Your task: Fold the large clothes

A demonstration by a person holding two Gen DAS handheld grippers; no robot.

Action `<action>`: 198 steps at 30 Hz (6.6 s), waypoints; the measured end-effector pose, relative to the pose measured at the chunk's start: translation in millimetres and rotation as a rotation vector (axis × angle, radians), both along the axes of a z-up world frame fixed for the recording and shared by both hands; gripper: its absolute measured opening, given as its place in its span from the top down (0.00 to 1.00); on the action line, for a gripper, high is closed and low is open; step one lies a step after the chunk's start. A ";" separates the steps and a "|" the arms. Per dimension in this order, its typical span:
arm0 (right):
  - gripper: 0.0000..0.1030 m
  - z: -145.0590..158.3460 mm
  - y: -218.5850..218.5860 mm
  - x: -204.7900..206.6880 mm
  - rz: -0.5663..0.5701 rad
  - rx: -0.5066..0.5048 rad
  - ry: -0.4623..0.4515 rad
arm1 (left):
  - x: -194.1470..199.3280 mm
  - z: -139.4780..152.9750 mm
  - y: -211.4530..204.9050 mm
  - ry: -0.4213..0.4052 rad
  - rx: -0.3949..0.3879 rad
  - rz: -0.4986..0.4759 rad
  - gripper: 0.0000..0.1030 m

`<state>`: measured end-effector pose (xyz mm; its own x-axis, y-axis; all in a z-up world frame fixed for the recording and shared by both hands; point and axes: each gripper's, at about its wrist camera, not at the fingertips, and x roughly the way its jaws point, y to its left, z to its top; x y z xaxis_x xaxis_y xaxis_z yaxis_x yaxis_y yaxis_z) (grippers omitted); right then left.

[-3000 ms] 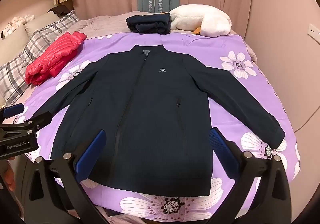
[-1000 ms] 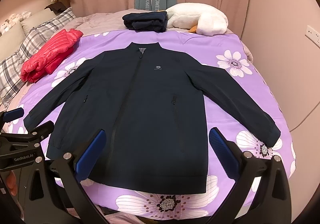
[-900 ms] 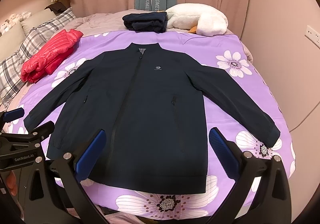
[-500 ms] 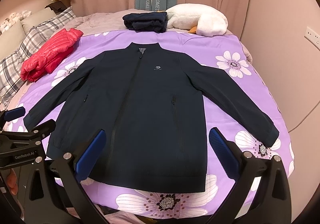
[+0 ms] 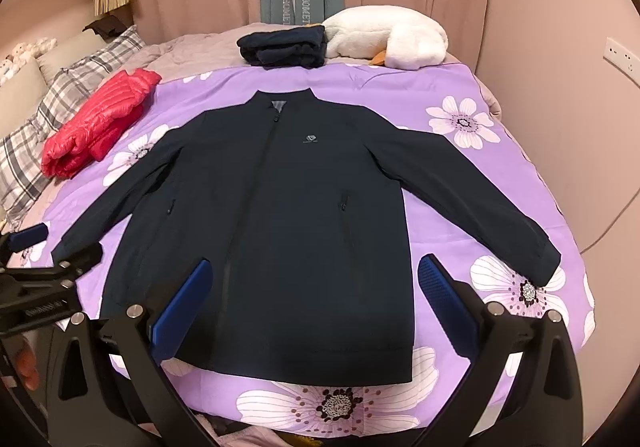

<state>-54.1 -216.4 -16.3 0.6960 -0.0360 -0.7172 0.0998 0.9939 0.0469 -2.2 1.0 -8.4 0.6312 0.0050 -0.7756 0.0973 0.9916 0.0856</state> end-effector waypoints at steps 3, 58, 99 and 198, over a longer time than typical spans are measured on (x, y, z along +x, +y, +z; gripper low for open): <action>0.01 -1.3 3.1 -1.6 0.006 -0.006 -0.005 | 0.9 1.0 0.9 -0.002 0.005 0.002 0.02; 0.01 -38.6 27.0 48.2 0.350 0.255 -0.157 | 13.3 -201.1 343.7 -0.098 -1.077 0.801 0.02; 0.01 -82.8 -17.0 78.4 0.203 0.287 -0.056 | 240.1 72.0 121.6 -0.243 -0.512 0.079 0.90; 0.33 -140.6 -252.1 2.4 -0.423 0.585 -0.050 | 144.4 -130.6 79.2 0.203 -0.488 -0.052 0.02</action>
<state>-51.7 -468.6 -157.0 0.7397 0.0704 -0.6692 0.4541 0.6816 0.5737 142.2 80.2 -139.0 0.4577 -0.4141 -0.7868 0.1137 0.9049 -0.4101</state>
